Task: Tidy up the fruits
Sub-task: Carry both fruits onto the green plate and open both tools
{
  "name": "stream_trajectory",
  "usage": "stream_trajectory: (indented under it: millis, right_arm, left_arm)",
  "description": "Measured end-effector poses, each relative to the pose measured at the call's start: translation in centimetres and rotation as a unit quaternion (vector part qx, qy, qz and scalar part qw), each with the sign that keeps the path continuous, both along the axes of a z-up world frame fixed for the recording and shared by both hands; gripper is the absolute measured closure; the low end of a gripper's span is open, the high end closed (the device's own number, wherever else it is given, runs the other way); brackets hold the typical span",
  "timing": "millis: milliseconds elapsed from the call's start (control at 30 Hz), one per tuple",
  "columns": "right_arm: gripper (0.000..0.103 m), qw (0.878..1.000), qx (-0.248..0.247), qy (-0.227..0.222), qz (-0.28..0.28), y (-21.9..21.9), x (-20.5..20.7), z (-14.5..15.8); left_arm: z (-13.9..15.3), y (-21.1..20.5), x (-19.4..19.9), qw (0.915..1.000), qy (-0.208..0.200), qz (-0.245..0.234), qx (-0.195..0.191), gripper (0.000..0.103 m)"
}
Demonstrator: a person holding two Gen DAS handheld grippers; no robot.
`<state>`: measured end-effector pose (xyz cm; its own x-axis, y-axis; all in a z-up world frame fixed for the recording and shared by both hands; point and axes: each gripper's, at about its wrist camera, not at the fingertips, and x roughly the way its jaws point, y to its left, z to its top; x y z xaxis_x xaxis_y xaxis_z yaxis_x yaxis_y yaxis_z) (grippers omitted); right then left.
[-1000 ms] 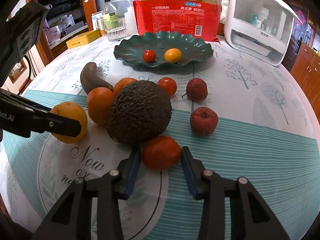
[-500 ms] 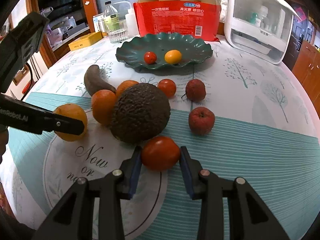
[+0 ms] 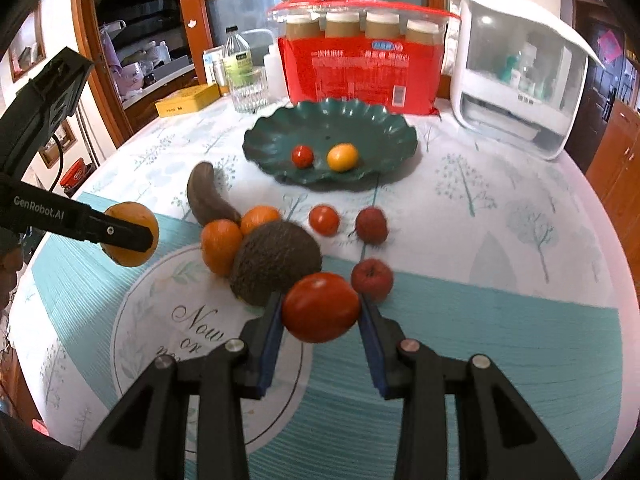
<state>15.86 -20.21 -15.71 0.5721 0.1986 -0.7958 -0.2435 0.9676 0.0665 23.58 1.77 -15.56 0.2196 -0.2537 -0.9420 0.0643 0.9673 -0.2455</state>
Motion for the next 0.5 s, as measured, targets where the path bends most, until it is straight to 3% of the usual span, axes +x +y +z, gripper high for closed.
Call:
stream_trajectory:
  millis: [500]
  right_arm:
    - [0.066,0.999,0.005,-0.054,-0.001,-3.0,7.3,4.6]
  left_arm:
    - [4.5,-1.5,6.4,0.9975,-0.067,0.025,0.003,0.052]
